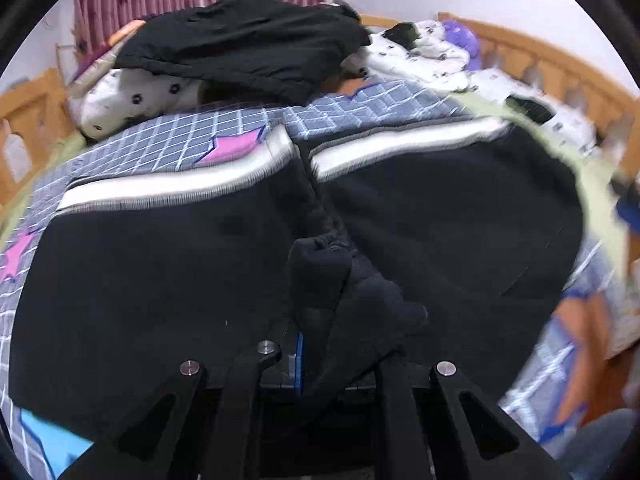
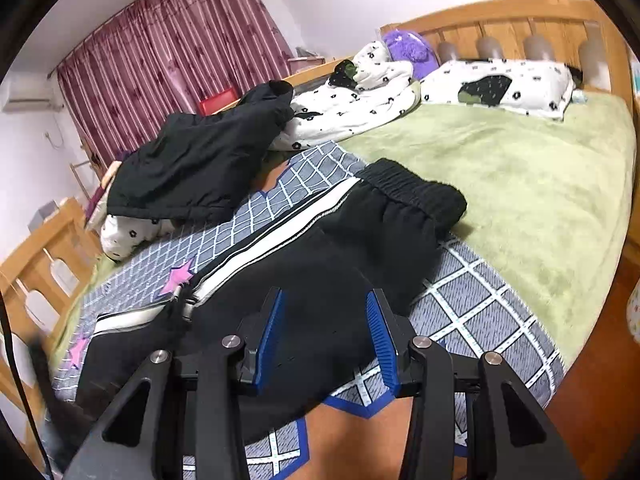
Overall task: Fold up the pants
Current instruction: 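Lift the cuff end with the left gripper and fold it toward the waistband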
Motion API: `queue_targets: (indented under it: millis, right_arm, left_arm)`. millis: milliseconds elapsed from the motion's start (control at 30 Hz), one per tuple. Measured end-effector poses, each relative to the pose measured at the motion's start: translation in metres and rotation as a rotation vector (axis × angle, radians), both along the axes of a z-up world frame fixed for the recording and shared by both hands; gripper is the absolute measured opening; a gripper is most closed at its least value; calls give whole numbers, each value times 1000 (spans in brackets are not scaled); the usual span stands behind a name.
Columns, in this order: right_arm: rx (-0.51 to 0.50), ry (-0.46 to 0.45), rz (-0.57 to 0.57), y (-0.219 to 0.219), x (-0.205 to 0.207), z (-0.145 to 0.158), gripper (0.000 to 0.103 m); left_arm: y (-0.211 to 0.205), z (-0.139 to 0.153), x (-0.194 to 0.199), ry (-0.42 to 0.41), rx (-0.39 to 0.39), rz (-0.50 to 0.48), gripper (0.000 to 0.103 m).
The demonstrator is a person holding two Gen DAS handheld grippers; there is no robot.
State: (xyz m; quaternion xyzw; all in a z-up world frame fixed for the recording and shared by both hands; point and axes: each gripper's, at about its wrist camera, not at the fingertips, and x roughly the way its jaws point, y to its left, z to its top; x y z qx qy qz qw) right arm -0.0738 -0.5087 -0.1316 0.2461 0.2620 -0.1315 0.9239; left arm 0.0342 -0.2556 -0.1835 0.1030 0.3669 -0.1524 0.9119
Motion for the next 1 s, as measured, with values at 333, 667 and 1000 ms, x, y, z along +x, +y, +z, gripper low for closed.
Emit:
queue_targets:
  millis: [333,667,1000]
  right_arm:
    - [-20,20,188,56,37,1,43]
    - [-4,126,459,161,83,-22,30]
    - [76,143,450,156,60,-34,12]
  left_arm:
    - [86,37,-44,135,-193,-168,57]
    - [240,41,-52,74,-218,182,62]
    - [285,50,-29,100,-341,213,62]
